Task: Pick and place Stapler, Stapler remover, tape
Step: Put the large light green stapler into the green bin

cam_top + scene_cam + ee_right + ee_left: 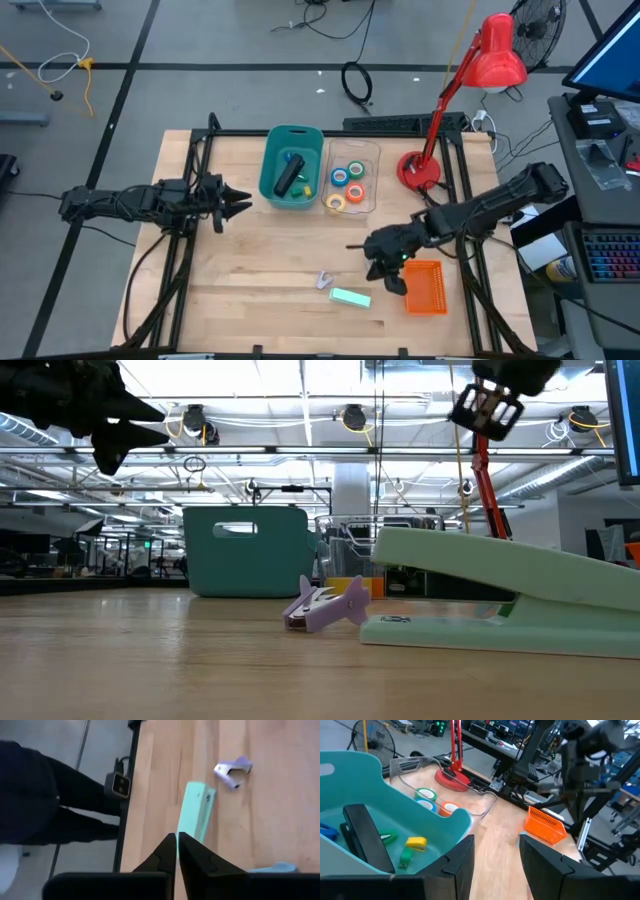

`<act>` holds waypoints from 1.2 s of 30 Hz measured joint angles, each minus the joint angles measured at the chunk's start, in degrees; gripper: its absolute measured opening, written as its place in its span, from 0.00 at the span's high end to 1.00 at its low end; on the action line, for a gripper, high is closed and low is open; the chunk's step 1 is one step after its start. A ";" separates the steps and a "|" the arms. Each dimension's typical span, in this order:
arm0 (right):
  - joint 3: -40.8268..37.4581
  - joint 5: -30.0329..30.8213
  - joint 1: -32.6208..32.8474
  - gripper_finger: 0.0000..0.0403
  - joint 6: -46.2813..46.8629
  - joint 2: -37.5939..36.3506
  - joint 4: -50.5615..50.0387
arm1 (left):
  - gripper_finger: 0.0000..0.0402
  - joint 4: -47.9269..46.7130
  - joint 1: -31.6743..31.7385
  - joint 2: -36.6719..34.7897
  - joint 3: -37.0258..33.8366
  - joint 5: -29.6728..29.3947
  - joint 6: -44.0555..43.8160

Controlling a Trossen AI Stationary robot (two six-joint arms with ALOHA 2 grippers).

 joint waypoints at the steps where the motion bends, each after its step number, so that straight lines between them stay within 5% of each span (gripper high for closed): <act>1: -0.64 -0.02 0.48 0.95 -0.33 0.37 0.76 | 0.61 0.00 0.00 0.00 0.00 0.02 -0.61; 7: -1.22 -0.80 2.40 0.81 -3.39 3.60 3.66 | 0.61 0.00 0.00 -0.02 0.00 0.06 -6.55; 17: -1.32 -10.69 2.81 0.58 -2.22 11.57 7.62 | 0.61 -0.11 -0.09 0.00 0.00 0.07 -7.32; 27: -1.29 -10.29 2.55 0.60 6.33 17.08 18.24 | 0.61 -0.26 -0.09 0.00 0.00 -0.07 -4.67; 36: -1.26 -10.26 1.08 0.64 8.37 15.82 17.67 | 0.61 -0.63 -0.09 0.00 0.00 -0.03 -2.95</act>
